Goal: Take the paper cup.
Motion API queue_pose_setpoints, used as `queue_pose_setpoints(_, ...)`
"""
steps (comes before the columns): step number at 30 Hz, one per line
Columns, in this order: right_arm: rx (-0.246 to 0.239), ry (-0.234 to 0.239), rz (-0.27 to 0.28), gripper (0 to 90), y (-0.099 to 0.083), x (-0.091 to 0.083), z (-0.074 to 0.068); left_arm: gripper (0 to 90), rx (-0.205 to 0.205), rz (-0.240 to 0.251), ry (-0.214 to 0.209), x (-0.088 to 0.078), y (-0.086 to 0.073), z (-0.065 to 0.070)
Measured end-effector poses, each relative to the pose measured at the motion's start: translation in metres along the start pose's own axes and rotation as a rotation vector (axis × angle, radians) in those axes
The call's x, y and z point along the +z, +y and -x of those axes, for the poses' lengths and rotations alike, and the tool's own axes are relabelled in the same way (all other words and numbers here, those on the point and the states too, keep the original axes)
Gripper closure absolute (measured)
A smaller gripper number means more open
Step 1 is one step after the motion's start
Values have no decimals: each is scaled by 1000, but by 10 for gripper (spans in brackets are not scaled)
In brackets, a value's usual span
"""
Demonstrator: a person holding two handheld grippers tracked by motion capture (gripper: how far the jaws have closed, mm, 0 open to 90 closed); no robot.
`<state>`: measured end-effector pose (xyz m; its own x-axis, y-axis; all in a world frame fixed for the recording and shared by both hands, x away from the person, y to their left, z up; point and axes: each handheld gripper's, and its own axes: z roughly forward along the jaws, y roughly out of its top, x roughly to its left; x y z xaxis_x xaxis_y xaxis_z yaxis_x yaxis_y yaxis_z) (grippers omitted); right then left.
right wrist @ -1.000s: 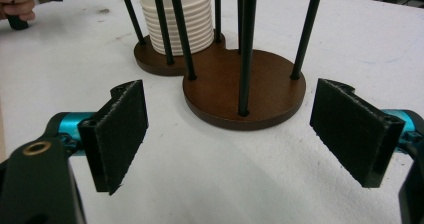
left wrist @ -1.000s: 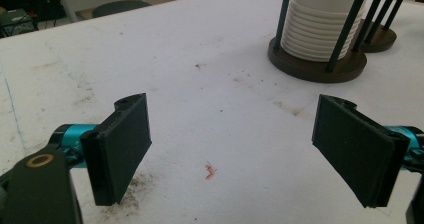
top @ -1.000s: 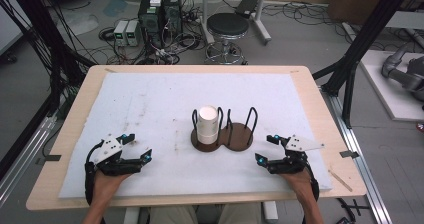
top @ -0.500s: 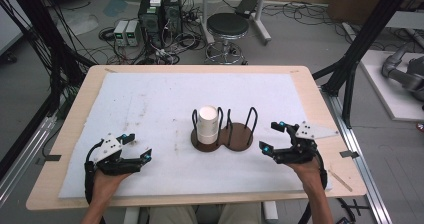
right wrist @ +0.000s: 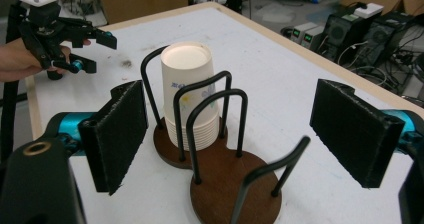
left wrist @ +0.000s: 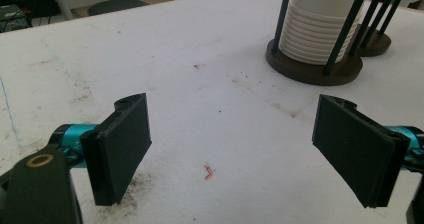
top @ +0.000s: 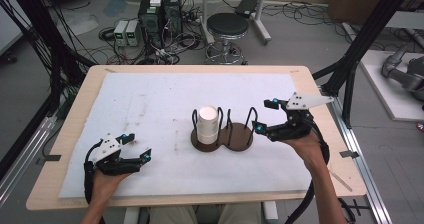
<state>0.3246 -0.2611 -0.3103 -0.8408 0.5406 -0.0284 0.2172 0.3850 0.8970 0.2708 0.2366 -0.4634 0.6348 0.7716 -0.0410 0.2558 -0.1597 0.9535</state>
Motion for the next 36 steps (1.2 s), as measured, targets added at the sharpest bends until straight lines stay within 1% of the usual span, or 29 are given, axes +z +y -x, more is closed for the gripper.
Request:
queue_pose_setpoints(4, -24, 33, -72, 158, 19, 15, 2, 155, -4, 3, -2, 0, 0, 0)
queue_pose_setpoints(6, -54, 47, -106, 158, 28, 24, 1, 155, -4, 1, -2, 0, 0, 0)
queue_pose_setpoints(8, -64, 62, -137, 158, 35, 32, 0, 154, -7, -1, -5, 0, 0, -1)
queue_pose_setpoints(9, -75, 68, -146, 158, 37, 36, 1, 154, -8, -1, -6, 0, 0, -1)
queue_pose_setpoints(10, -73, 75, -159, 160, 39, 39, 1, 155, -12, -2, -6, 0, 0, -1)
queue_pose_setpoints(11, -73, 75, -159, 160, 39, 39, 1, 154, -12, -2, -6, 0, 0, -1)
queue_pose_setpoints(12, -84, 87, -185, 161, 42, 47, 2, 154, -15, -3, -6, 0, 0, -1)
queue_pose_setpoints(14, -88, 93, -192, 160, 43, 50, 2, 154, -16, -3, -5, 0, 0, -1)
queue_pose_setpoints(16, -106, 115, -229, 161, 48, 60, 1, 154, -11, -9, -9, 1, 0, -2)
queue_pose_setpoints(17, -106, 115, -229, 161, 48, 60, 1, 154, -11, -9, -9, 1, 0, -2)
queue_pose_setpoints(18, -118, 130, -247, 161, 52, 67, 0, 154, -14, -9, -9, 1, 0, -2)
queue_pose_setpoints(20, -134, 145, -262, 161, 56, 75, 0, 155, -15, -12, -8, 1, 0, -2)
queue_pose_setpoints(21, -134, 145, -262, 161, 56, 75, 0, 155, -16, -13, -8, 1, 0, -2)
queue_pose_setpoints(22, -149, 155, -292, 162, 62, 82, -1, 154, -16, -13, -8, 2, 0, -2)
queue_pose_setpoints(26, -179, 183, -340, 166, 71, 98, -3, 154, -20, -17, -8, 2, 1, -2)
queue_pose_setpoints(27, -185, 190, -363, 166, 73, 102, -4, 154, -21, -17, -7, 2, 1, -2)
queue_pose_setpoints(29, -212, 197, -402, 169, 77, 110, -6, 154, -21, -17, -8, 2, 1, -2)
queue_pose_setpoints(31, -226, 211, -427, 193, 80, 117, -7, 154, -21, -17, -9, 2, 1, -2)
queue_pose_setpoints(33, -239, 219, -459, 195, 82, 124, -9, 154, -21, -17, -9, 2, 1, -2)
queue_pose_setpoints(35, -267, 220, -486, 194, 84, 130, -11, 154, -17, -17, -10, 2, 1, -2)
queue_pose_setpoints(36, -278, 226, -490, 194, 85, 133, -12, 154, -16, -19, -9, 2, 1, -2)
